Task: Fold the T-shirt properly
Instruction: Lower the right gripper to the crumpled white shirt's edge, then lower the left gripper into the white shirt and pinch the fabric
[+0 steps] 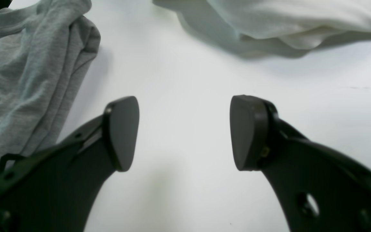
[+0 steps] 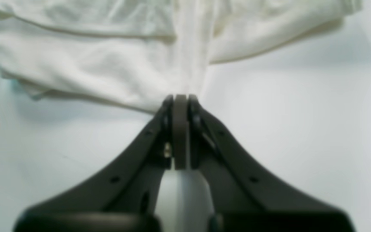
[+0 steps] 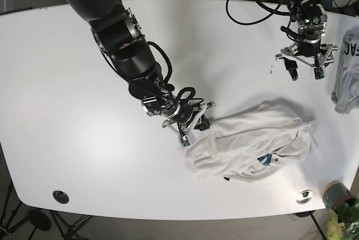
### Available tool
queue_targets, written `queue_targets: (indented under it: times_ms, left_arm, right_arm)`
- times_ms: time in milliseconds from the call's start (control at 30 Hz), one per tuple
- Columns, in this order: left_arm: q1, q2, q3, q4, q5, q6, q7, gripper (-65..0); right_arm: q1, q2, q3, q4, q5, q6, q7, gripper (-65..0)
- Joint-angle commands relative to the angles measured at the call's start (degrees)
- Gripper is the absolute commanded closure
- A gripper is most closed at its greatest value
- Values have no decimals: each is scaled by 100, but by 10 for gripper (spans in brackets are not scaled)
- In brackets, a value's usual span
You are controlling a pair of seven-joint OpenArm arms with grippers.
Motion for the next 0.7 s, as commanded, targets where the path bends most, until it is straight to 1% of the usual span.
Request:
queue_targets:
  times_ms: [0, 133, 267, 333, 400, 433, 467, 533, 667]
  left_arm:
    - [-46, -67, -7, 115, -51, 14, -149, -404]
    - [-310, -58, -7, 115, -51, 14, -149, -407]
    - [-661, -49, -7, 106, -42, 14, -140, -408]
    - [-828, -49, 28, 88, -42, 14, -105, -410]
    - [-1083, -93, 274, -8, -24, 14, 247, -410]
    - [-1224, -146, 353, -105, -16, 14, 423, -410]
    - [-1373, -225, 371, -193, -16, 14, 537, -410]
    - [-1646, -313, 371, -386, -33, 14, 651, -410]
    - [-2129, -374, 380, -940, -33, 14, 651, -410]
  right_arm:
    - [117, -57, 10, 370, 60, 63, 111, 0]
    - [-129, -57, 10, 1047, 87, 63, -294, 0]
    - [-437, -23, 27, 2005, 96, 10, -909, 0]
    - [-578, 100, 36, 2453, 96, 2, -1182, -65]
    - [-797, 152, 54, 3034, 96, 2, -1463, -193]
    - [-903, 188, 159, 3297, 96, 2, -1577, -249]
    - [-991, 258, 291, 3491, 96, 2, -1648, -281]
    - [-1131, 284, 546, 3869, 96, 2, -1850, -312]
    - [-1386, 328, 1021, 4607, 96, 46, -2245, -317]
